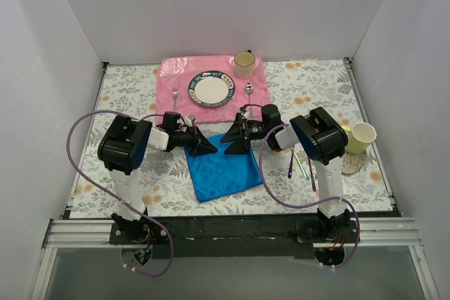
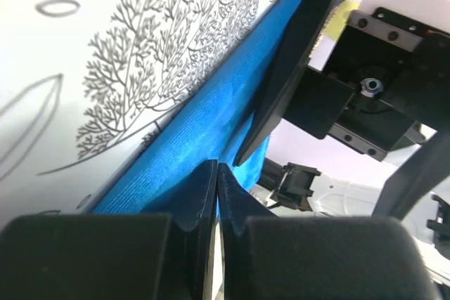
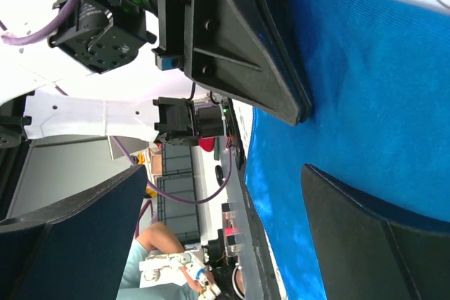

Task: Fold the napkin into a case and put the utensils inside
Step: Smooth out the square-folded napkin at the center of the board.

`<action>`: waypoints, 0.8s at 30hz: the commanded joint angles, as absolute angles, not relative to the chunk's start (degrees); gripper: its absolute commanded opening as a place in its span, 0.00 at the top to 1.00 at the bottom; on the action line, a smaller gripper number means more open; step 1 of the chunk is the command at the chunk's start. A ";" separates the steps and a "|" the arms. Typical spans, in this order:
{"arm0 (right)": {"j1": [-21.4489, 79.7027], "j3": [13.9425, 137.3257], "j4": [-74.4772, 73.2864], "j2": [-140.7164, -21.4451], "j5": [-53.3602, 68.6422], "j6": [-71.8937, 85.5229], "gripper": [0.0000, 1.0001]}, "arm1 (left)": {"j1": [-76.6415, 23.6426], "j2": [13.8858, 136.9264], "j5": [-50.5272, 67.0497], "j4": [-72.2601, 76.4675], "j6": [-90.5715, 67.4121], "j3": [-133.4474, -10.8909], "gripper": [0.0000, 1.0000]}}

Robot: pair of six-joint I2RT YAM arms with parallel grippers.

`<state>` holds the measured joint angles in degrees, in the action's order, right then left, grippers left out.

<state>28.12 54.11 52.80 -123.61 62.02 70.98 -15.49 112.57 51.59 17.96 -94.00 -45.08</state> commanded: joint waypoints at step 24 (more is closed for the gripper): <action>24.26 51.42 60.03 -117.26 67.94 77.60 0.01 | -12.74 112.85 45.35 7.47 -87.63 -47.20 1.00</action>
